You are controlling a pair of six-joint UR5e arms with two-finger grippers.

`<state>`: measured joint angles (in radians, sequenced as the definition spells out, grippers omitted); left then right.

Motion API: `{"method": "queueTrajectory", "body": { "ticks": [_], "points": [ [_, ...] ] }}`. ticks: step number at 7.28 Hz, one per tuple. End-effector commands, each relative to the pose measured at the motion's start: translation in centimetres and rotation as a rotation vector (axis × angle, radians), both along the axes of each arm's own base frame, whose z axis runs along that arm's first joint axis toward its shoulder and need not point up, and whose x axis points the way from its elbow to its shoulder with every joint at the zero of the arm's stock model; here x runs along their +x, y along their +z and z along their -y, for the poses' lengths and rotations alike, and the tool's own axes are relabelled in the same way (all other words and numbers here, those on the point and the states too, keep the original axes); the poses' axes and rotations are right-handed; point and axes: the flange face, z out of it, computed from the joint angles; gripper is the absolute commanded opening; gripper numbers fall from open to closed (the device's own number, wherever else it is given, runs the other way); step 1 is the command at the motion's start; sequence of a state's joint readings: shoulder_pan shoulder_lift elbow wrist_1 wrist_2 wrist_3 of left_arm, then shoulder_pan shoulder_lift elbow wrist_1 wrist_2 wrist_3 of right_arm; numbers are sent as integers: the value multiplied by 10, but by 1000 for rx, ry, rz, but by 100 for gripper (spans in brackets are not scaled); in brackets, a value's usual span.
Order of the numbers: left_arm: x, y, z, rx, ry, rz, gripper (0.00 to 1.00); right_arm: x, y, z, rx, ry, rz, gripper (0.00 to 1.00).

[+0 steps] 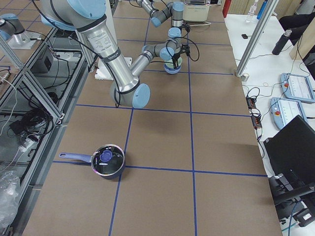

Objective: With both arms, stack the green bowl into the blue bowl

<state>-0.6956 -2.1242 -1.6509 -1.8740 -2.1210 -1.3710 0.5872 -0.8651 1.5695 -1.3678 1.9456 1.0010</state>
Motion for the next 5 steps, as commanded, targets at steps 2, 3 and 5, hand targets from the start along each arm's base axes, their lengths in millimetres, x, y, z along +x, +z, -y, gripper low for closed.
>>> {"method": "queueTrajectory", "body": {
  "ticks": [2,3,5],
  "points": [
    [0,3,-1,-2,2,3,97,-13,9,1,20,-2,17,16],
    [0,3,0,-1,0,4,97,-13,9,1,20,-2,17,16],
    [0,3,0,-1,0,4,97,-12,8,1,26,-5,20,36]
  ]
}}
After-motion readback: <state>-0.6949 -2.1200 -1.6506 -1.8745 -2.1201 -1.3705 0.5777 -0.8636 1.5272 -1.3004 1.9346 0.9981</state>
